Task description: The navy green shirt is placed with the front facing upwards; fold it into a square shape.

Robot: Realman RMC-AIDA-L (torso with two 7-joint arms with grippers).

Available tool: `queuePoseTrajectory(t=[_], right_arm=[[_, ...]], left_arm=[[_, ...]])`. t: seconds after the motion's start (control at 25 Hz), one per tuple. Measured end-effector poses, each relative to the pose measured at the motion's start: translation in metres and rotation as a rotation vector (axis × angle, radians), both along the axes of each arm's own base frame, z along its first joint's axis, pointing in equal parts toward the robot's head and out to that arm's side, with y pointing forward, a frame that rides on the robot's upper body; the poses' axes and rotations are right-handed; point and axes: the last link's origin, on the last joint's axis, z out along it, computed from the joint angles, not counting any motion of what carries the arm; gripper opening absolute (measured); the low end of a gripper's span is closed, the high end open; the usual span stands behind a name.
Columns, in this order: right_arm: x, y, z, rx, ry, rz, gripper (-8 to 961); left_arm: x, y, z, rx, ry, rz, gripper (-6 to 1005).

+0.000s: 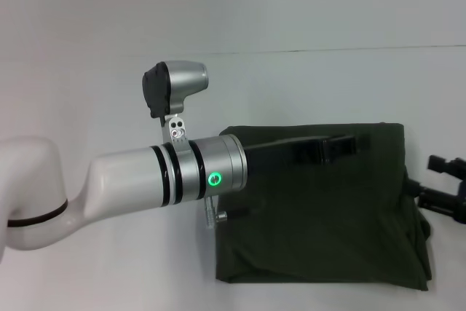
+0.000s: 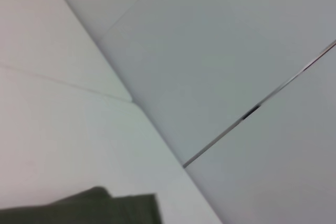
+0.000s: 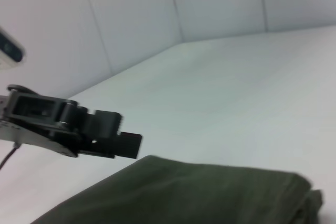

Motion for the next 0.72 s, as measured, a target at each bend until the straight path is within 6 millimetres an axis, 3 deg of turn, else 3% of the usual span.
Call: queuePoseTrajectory(t=[0.08, 0.32, 0.52, 0.6, 0.72], right_arm=[[0.002, -0.002, 0.011, 0.024, 0.000, 0.000, 884], [-0.007, -0.005, 0.031, 0.026, 0.017, 0.076, 883], [-0.026, 0.008, 0.016, -0.017, 0.026, 0.142, 883], [-0.036, 0.016, 0.003, -0.054, 0.027, 0.163, 883], [-0.043, 0.028, -0.020, -0.111, 0.000, 0.138, 882]], left_arm=[[0.002, 0.001, 0.001, 0.004, -0.009, -0.005, 288], [0.005, 0.011, 0.016, 0.051, -0.036, -0.032, 552], [-0.009, 0.022, 0.038, 0.106, -0.044, -0.029, 730], [-0.018, 0.026, 0.047, 0.133, -0.039, -0.013, 939], [-0.025, 0.029, 0.053, 0.155, -0.032, 0.003, 939]])
